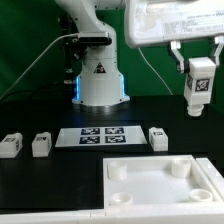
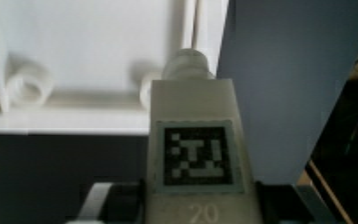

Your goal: Assemble one leg

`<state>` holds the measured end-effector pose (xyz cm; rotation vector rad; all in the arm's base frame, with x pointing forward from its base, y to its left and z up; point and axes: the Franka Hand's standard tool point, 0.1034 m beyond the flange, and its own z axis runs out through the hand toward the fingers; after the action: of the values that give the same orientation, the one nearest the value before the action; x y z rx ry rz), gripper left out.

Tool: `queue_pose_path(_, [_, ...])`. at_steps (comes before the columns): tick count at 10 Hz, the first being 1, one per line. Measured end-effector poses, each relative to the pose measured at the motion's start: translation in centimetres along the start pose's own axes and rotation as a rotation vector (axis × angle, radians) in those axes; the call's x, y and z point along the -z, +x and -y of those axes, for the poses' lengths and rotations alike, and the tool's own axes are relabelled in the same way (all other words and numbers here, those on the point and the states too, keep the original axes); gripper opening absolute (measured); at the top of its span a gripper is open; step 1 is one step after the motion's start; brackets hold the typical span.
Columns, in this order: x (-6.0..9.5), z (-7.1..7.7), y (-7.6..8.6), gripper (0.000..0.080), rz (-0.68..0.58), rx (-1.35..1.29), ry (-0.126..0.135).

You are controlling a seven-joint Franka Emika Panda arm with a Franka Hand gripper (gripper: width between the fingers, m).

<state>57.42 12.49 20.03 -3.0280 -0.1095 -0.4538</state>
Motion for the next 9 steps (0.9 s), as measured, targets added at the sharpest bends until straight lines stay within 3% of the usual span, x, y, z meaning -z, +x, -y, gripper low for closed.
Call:
queue_pose_path(2, [-0.7,-0.2,3.9,0.0294,-0.062,-0.001,-0.001])
queue_pose_path(3, [-1.0,-0.1,4.5,0.0294,-0.091,0.007,-0.006])
queue_pose_path(8, [-1.4,-0.2,4.1,0.0294,-0.085,0.009,-0.004])
queue_pose_path(9, [-3.0,-0.8,3.4,0.0294,-0.122,0.022,-0.002])
